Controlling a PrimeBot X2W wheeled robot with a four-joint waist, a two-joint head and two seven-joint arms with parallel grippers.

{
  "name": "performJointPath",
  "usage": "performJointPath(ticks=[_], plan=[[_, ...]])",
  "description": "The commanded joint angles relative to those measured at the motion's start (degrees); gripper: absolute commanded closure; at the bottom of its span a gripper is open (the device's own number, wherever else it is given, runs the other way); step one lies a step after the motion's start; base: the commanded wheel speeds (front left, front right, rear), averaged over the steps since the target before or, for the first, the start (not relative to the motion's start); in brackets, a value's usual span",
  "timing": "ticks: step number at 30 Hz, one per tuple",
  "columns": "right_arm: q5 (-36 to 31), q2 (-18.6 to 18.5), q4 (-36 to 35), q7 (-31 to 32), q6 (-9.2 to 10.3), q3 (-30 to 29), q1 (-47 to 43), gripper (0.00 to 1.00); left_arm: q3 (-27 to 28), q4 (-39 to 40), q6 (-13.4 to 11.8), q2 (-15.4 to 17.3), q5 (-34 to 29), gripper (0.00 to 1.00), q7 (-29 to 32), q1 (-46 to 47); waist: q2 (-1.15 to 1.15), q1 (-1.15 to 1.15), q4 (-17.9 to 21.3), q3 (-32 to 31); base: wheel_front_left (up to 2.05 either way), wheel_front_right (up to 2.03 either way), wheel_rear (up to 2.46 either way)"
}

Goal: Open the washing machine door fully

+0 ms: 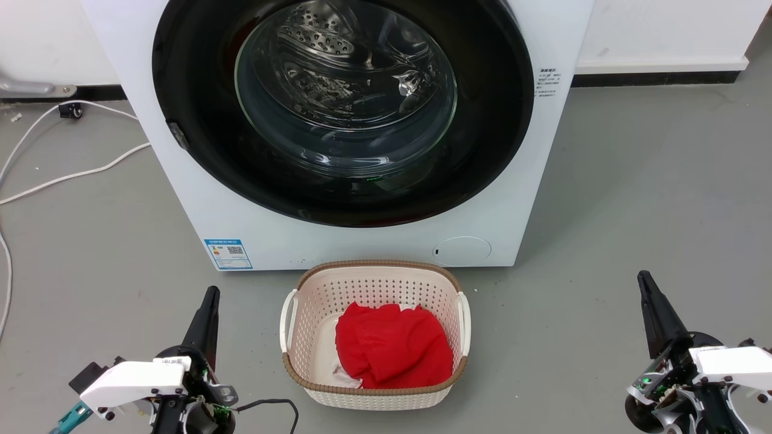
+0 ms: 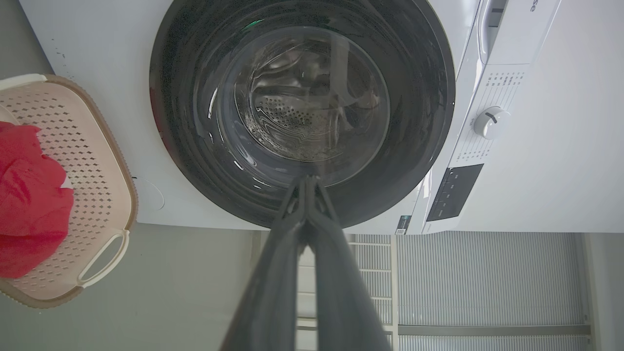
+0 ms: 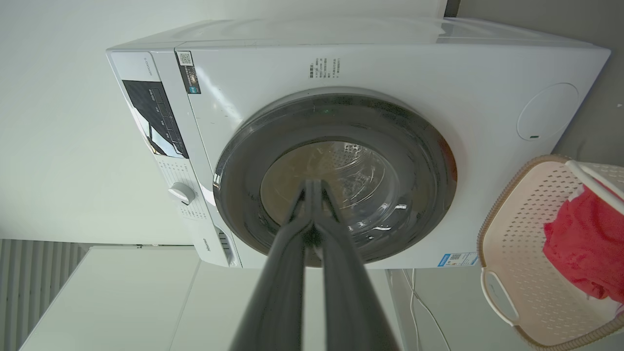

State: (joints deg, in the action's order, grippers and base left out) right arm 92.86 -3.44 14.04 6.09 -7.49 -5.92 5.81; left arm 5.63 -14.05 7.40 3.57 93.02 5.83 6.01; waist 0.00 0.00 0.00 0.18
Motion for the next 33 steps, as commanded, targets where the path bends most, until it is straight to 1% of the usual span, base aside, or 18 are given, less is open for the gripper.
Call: performJointPath(ticks=[1, 28, 29, 33], plan=[[-0.24, 0.14, 0.07, 0.07, 0.00, -0.06, 0.69, 1.00, 0.06, -0.06, 0.16, 0.00, -0.06, 1.00, 0.05, 0.17, 0.00, 0.00, 0.00, 0.00, 0.00, 0.00, 0.00], [-0.45, 0.31, 0.08, 0.31, 0.00, -0.29, 0.71, 1.00, 0.39, -0.07, 0.17, -0.24, -0.43, 1.00, 0.38, 0.22, 0.00, 0.00, 0.00, 0.00, 0.00, 0.00, 0.00], [-0.15, 0.12, 0.00, 0.08, 0.00, -0.22, 0.02, 0.00, 0.27, 0.00, 0.00, -0.20, -0.10, 0.00, 0.12, 0.01, 0.00, 0.00, 0.00, 0.00, 0.00, 0.00, 0.00], [-0.32, 0.18, -0.78, -1.31, 0.00, 0.88, -0.72, 0.00, -0.85, 0.35, -0.01, -0.32, -0.47, 0.00, -1.02, -0.25, 0.00, 0.00, 0.01, 0.03, 0.00, 0.00, 0.00]])
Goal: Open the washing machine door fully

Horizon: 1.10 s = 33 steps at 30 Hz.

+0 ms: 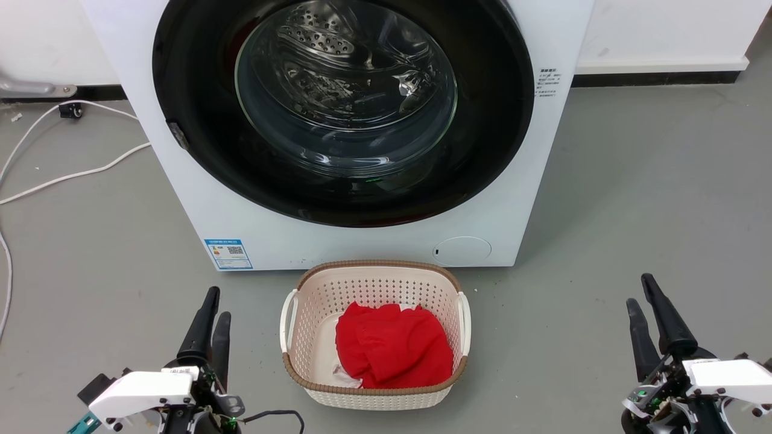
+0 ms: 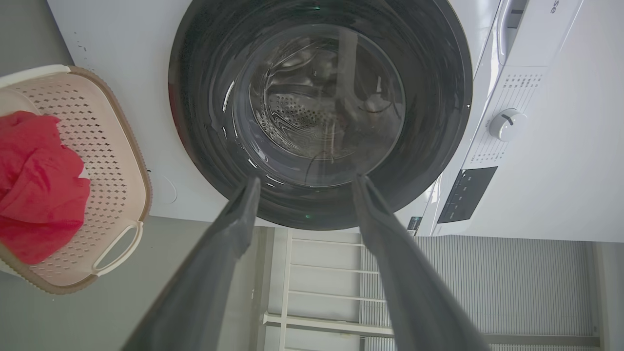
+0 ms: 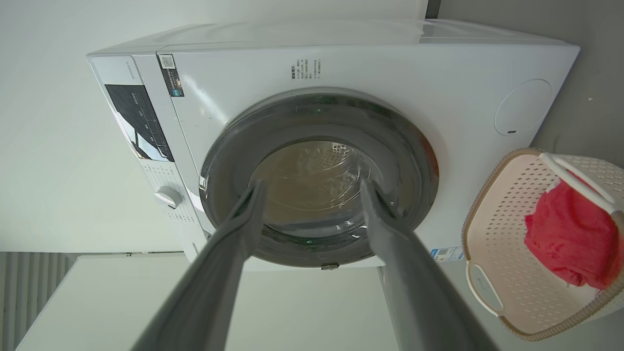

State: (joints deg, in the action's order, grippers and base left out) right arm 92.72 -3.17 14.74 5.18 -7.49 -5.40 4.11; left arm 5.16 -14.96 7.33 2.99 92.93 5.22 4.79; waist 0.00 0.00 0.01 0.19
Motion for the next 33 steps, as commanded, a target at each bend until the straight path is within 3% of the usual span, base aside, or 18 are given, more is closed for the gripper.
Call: performJointPath(ticks=[1, 13, 24, 33], plan=[[-0.23, -0.09, -1.78, -0.71, 0.00, 0.59, 0.87, 0.00, -0.65, 1.44, 0.05, 0.24, -0.48, 0.00, -0.69, 0.95, 0.00, 0.00, 0.00, 0.02, 0.00, 0.00, 0.00], [-6.48, -0.04, -4.43, -3.95, 0.00, 1.06, -0.07, 0.00, -2.72, 4.39, 0.08, 0.50, -3.52, 0.00, -4.18, 1.22, 0.00, 0.00, -0.21, 0.04, 0.00, 0.00, 0.00], [-21.49, 0.00, -8.64, -6.29, 0.00, 2.05, -0.31, 0.00, -1.92, 8.87, 0.10, 0.31, -17.52, 0.00, -6.52, 1.48, 0.00, 0.00, -0.39, 0.00, 0.00, 0.00, 0.00], [-39.30, 0.05, -11.67, -8.60, 0.00, 3.62, -1.24, 0.00, -2.42, 10.93, 0.12, 0.14, -31.50, 0.00, -8.78, 1.07, 0.00, 0.00, -0.48, -0.11, 0.00, 0.00, 0.00]])
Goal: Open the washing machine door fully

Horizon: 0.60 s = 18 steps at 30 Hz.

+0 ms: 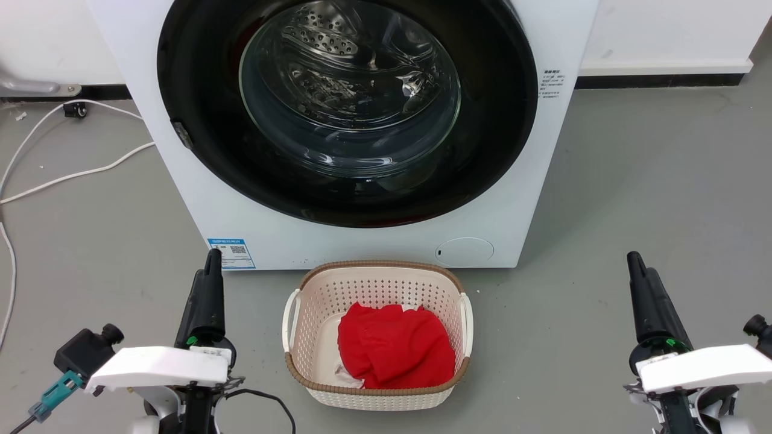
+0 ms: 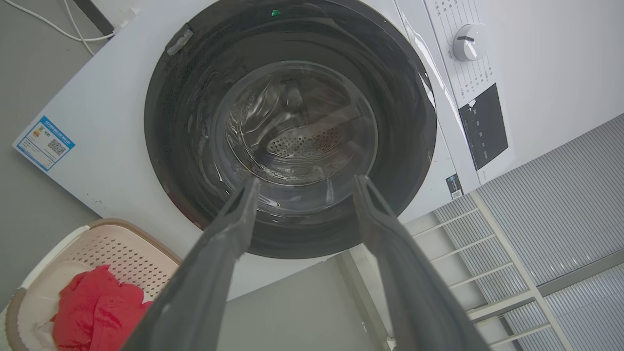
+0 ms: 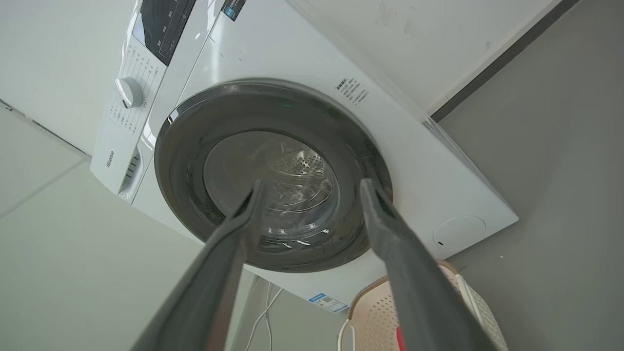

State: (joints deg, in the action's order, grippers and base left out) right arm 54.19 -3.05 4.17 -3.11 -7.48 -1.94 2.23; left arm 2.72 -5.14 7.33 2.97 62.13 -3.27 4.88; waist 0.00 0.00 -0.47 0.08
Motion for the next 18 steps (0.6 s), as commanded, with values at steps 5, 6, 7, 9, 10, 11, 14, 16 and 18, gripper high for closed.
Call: performJointPath(ticks=[5, 6, 7, 9, 10, 11, 14, 16, 18], plan=[[-7.78, -0.05, -1.42, -1.27, -0.01, 0.42, -0.04, 0.00, -0.51, 1.08, 0.13, 0.14, -6.51, 0.00, -1.25, 0.93, 0.00, 0.00, -0.07, -0.04, 0.00, 0.00, 0.00], [-9.13, -0.05, -1.41, -1.48, -0.01, 0.44, -0.17, 0.00, -0.64, 1.12, 0.13, 0.13, -7.66, 0.00, -1.44, 0.96, 0.00, 0.00, -0.08, -0.04, 0.00, 0.00, 0.00], [-10.44, -0.04, -1.42, -1.67, -0.01, 0.41, -0.30, 0.00, -0.88, 1.16, 0.13, 0.13, -8.76, 0.00, -1.64, 0.99, 0.00, 0.00, -0.10, -0.03, 0.00, 0.00, 0.00], [-12.95, -0.04, -1.34, -2.05, -0.01, 0.30, -0.49, 0.00, -1.18, 1.20, 0.13, 0.12, -10.88, 0.00, -2.00, 1.06, 0.00, 0.00, -0.14, -0.01, 0.00, 0.00, 0.00], [-14.29, -0.03, -1.38, -2.20, -0.01, 0.29, -0.50, 0.00, -1.22, 1.23, 0.14, 0.13, -12.04, 0.00, -2.18, 1.10, 0.00, 0.00, -0.15, 0.00, 0.00, 0.00, 0.00], [-15.49, -0.03, -1.37, -2.38, -0.01, 0.24, -0.53, 0.00, -1.28, 1.28, 0.14, 0.15, -13.23, 0.00, -2.32, 1.15, 0.00, 0.00, -0.15, 0.01, 0.00, 0.00, 0.00], [-19.37, -0.01, -1.52, -2.91, -0.01, 0.23, -0.61, 0.00, -1.47, 1.29, 0.14, 0.39, -16.87, 0.00, -2.85, 1.15, 0.00, 0.00, -0.16, 0.04, 0.00, 0.00, 0.00], [-21.90, 0.00, -1.63, -3.18, -0.01, 0.35, -0.72, 0.00, -1.52, 1.22, 0.15, 0.54, -19.39, 0.00, -3.20, 1.07, 0.00, 0.00, -0.16, 0.03, 0.00, 0.00, 0.00], [-24.18, 0.00, -1.85, -3.41, -0.01, 0.47, -0.78, 0.00, -1.59, 1.10, 0.15, 0.66, -21.81, 0.00, -3.55, 0.93, 0.00, 0.00, -0.16, 0.03, 0.00, 0.00, 0.00]])
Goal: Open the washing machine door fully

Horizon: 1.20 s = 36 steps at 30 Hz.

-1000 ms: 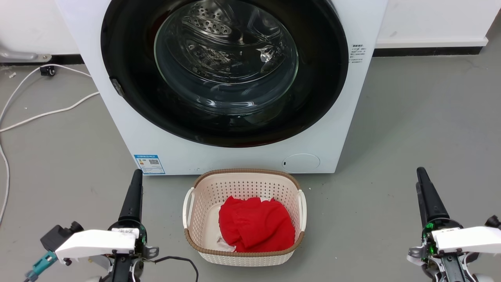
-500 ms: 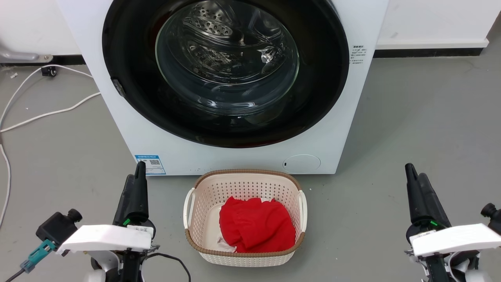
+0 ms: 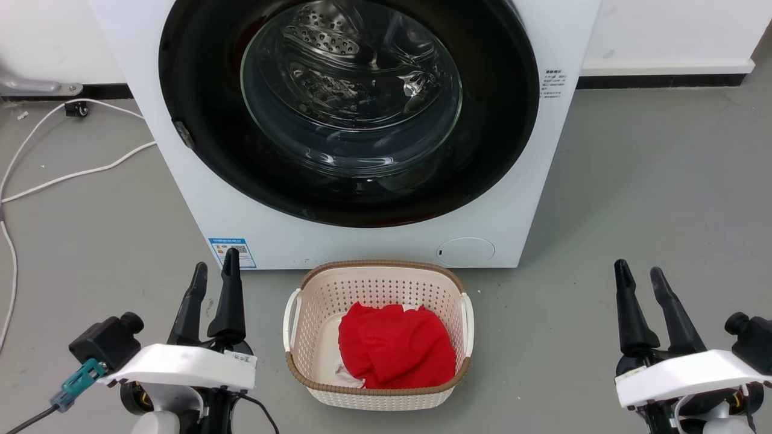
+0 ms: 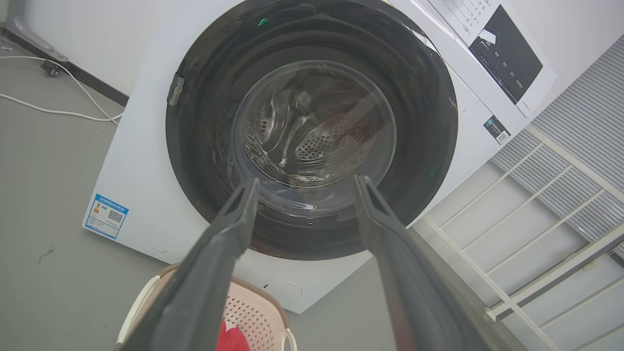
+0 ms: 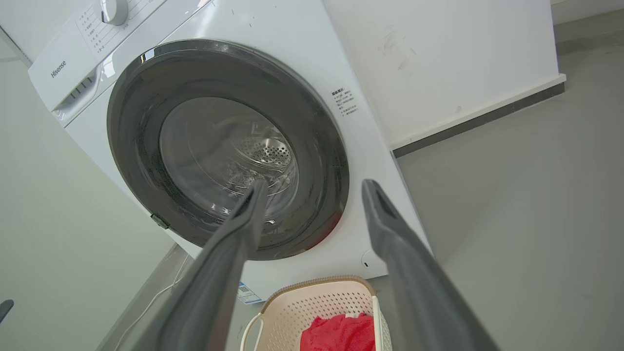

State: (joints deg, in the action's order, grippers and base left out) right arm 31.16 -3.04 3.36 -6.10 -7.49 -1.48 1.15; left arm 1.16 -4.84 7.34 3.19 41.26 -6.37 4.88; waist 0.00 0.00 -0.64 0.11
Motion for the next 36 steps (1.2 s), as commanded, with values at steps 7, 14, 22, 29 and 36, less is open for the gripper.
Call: performJointPath(ticks=[7, 14, 22, 29, 36], plan=[[-8.50, 0.02, -1.71, -0.33, 0.00, 0.32, -0.25, 0.00, -0.43, -0.17, -0.06, 0.77, -8.98, 0.00, -1.69, 0.59, 0.00, 0.00, -0.03, -0.03, 0.00, 0.00, 0.00], [-14.01, 0.05, -2.10, -0.42, 0.00, 0.62, -0.61, 0.00, -1.09, -0.91, -0.60, 1.18, -14.45, 0.00, -2.71, 0.76, 0.00, 0.00, -0.01, -0.02, 0.00, 0.00, 0.00], [-19.02, 0.09, -2.22, -0.57, 0.00, 0.83, -0.97, 0.00, -1.79, -1.44, -1.22, 1.60, -19.52, 0.00, -3.85, 0.90, 0.00, 0.00, -0.09, -0.05, 0.00, 0.00, 0.00], [-23.03, 0.12, -2.45, -0.88, 0.00, 1.17, -0.98, 0.00, -2.23, -1.66, -1.80, 1.98, -23.49, 0.00, -4.75, 1.05, 0.00, 0.00, -0.22, -0.02, 0.00, 0.00, 0.00], [-26.48, 0.15, -2.63, -1.26, 0.00, 1.43, -1.19, 0.00, -2.72, -1.84, -2.34, 2.37, -27.09, 0.00, -5.62, 1.06, 0.00, 0.00, -0.23, 0.02, 0.00, 0.00, 0.00]])
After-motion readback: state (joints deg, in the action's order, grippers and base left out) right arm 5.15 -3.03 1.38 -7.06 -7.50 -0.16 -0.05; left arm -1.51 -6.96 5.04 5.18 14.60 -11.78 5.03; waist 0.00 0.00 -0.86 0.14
